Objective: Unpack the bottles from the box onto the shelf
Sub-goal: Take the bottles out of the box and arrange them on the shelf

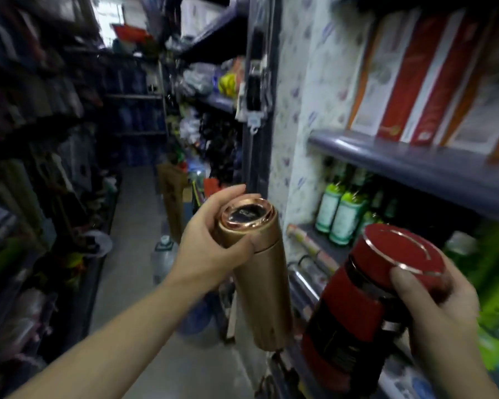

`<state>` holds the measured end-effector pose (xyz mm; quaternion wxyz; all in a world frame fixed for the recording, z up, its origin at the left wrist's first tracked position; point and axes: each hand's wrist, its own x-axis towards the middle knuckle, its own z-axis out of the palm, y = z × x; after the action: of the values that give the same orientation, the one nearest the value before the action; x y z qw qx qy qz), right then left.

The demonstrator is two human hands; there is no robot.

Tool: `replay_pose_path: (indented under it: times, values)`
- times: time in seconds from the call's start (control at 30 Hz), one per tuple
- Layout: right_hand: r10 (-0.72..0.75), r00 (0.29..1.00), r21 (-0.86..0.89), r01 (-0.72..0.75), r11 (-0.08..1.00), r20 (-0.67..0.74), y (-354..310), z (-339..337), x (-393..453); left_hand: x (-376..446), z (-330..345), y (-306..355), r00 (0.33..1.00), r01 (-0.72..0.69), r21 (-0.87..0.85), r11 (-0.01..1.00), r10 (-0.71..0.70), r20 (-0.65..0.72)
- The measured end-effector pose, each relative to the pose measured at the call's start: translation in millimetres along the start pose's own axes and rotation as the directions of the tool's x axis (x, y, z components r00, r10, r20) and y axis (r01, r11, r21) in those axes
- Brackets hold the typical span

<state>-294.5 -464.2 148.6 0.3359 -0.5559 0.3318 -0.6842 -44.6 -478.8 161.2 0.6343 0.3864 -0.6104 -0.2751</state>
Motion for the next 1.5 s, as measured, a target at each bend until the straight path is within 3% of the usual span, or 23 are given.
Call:
replay_pose_path:
  times: [0.17,0.3,0.5,0.87,1.0,1.5]
  values:
    - [-0.071,0.991,0.060,0.078,0.995,-0.112,-58.4,-4.5,27.9,43.5,28.5,57.6,0.998,-0.059,-0.168,0.984,0.065,0.027]
    - [-0.117,0.979,-0.029,0.114,0.993,-0.165,-98.8,-15.6,47.6,70.3,53.4,90.6,0.992,-0.100,-0.245,0.964,0.116,0.050]
    - [-0.301,0.938,-0.180,0.270,0.946,-0.175,-152.9,-28.0,67.6,100.7,93.3,131.7,0.959,-0.248,-0.310,0.918,0.278,0.054]
    - [-0.693,0.681,-0.471,0.544,0.694,-0.236,-222.0,-61.8,105.1,144.8,174.5,189.0,0.883,-0.428,-0.422,0.799,0.468,-0.009]
    - [-0.734,0.626,-0.572,0.512,0.641,-0.263,-215.8,-77.3,123.8,154.0,209.3,187.5,0.867,-0.475,-0.379,0.794,0.497,-0.044]
    - [-0.590,0.703,-0.686,0.199,0.700,-0.398,-188.3,-109.5,172.0,175.2,291.8,164.6,0.951,-0.309,-0.304,0.901,0.300,-0.077]
